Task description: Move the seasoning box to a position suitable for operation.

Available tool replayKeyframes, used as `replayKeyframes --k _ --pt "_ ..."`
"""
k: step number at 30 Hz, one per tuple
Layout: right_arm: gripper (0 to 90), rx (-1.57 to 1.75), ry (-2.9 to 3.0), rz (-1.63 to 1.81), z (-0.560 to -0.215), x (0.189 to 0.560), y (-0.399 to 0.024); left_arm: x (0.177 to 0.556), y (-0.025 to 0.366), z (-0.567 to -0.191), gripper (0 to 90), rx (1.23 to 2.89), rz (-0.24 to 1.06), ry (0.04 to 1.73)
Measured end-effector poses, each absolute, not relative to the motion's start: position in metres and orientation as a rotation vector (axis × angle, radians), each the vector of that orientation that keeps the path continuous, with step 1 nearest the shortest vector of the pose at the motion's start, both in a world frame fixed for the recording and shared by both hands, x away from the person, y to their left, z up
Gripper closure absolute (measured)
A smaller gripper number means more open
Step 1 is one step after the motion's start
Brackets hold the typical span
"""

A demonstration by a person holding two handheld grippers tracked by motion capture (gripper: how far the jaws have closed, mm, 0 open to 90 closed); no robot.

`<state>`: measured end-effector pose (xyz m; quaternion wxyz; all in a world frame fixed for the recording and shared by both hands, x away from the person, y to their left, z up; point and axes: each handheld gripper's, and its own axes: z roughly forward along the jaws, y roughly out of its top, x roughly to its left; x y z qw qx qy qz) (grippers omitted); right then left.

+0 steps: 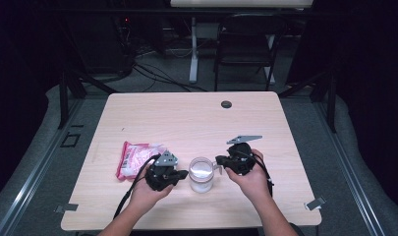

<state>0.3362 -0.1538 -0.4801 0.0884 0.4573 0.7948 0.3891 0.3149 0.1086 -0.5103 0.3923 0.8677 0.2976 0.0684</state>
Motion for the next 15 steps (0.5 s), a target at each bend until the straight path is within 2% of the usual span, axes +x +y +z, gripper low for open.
replayKeyframes --k 15 --pt "88.0 1.382 2.359 1.179 -0.4819 0.3366 -0.1555 0.3125 0.1124 -0.5014 90.0 2.149 0.161 0.746"
